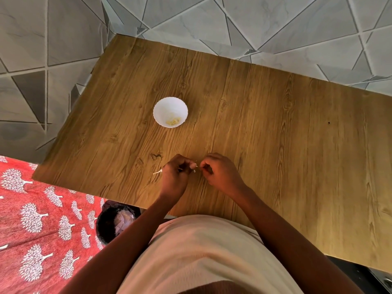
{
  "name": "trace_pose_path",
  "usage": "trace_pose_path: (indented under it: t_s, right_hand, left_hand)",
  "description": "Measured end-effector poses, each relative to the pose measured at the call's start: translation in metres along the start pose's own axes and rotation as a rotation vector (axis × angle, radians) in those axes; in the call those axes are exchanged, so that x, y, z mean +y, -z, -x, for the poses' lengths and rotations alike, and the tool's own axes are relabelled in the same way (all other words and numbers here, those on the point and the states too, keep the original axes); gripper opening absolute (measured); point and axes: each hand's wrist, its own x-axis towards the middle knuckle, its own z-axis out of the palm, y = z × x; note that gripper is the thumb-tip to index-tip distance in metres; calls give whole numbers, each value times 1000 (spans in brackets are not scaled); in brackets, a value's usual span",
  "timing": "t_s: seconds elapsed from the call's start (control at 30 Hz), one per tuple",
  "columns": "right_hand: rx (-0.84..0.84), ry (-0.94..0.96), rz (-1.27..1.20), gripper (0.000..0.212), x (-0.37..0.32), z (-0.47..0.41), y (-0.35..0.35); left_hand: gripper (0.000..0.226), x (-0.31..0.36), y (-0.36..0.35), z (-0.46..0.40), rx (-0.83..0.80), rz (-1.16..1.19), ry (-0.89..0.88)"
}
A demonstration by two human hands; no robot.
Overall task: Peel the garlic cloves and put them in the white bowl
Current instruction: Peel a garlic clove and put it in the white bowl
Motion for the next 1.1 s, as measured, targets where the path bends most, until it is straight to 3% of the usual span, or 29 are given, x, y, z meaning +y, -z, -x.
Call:
trace_pose_path:
  t_s: [0.27, 0.5, 0.67, 0.83, 1.1]
  right_hand:
    - [41, -23, -129, 21, -3, 0, -2]
    - [71, -46, -160, 9, -3, -3, -3]
    - [75, -47, -65, 7, 0, -21, -6]
    - [14, -14, 142, 4, -2, -64, -6]
    - [-20, -86, -30, 12, 4, -82, -8]
  left_hand:
    - [8, -4, -2, -1, -4, 19, 56]
    - [8, -1, -2, 1, -11, 37, 67]
    - [11, -11, 2, 8, 105, -194, -78]
    - [17, -24, 6, 18, 84, -326, -131]
    - [27, -32, 5, 26, 36, -379, -258]
